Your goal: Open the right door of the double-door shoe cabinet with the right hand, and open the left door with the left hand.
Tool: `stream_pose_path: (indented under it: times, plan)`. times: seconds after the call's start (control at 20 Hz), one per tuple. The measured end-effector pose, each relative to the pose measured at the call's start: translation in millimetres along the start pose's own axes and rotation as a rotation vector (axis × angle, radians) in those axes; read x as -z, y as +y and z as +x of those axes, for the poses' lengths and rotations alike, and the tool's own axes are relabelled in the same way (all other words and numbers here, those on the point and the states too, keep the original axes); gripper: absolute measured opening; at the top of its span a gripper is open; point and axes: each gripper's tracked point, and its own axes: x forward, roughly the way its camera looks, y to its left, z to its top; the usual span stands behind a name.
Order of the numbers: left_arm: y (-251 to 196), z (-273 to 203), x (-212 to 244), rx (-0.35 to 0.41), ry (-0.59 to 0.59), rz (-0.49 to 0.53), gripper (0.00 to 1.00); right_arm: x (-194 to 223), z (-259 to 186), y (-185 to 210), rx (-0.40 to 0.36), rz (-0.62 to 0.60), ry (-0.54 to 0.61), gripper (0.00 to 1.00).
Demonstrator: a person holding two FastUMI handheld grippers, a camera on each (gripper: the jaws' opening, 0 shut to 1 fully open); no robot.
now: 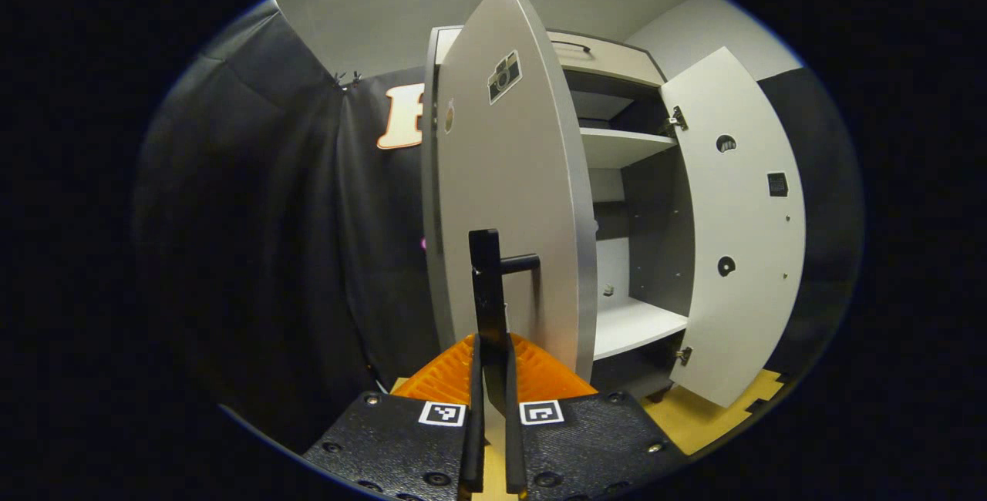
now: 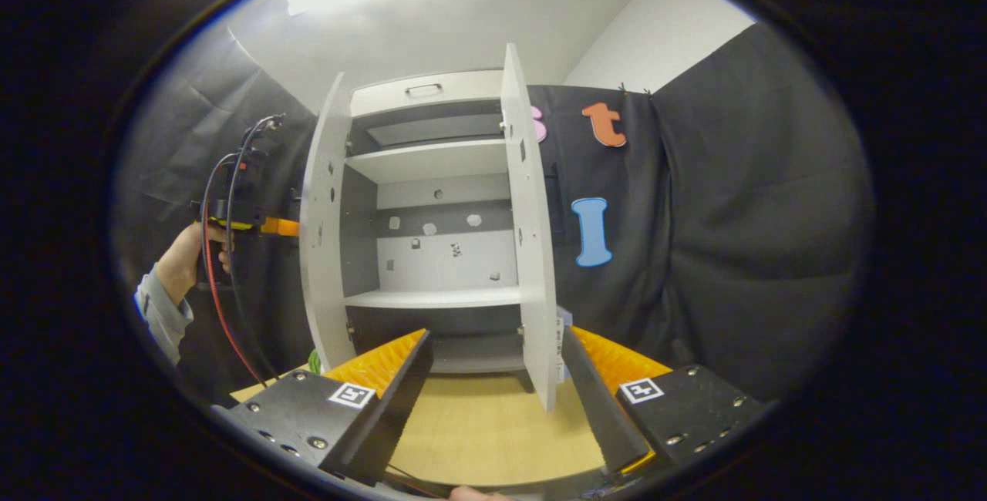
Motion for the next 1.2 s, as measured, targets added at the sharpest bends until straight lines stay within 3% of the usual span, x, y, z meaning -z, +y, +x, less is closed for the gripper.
stream_pose_path:
  times: [0.15,0.2,0.4,0.6,1.2]
  plan:
    - [36,-3,4,-0.086,0.006,0.002,0.02,3,4,10,-0.019,-0.01,0.012,0.99]
    - [45,-3,5,-0.09,0.009,-0.006,0.04,5,5,13,-0.025,-0.011,0.015,0.99]
    - [64,-1,7,-0.026,-0.01,-0.048,0.0,10,11,23,-0.049,-0.007,0.032,0.99]
    - [63,-4,29,0.037,0.051,-0.098,0.01,9,11,14,-0.03,-0.007,0.038,0.96]
    - [62,-17,23,-0.018,0.005,-0.135,0.01,15,18,11,-0.02,0.006,0.062,0.99]
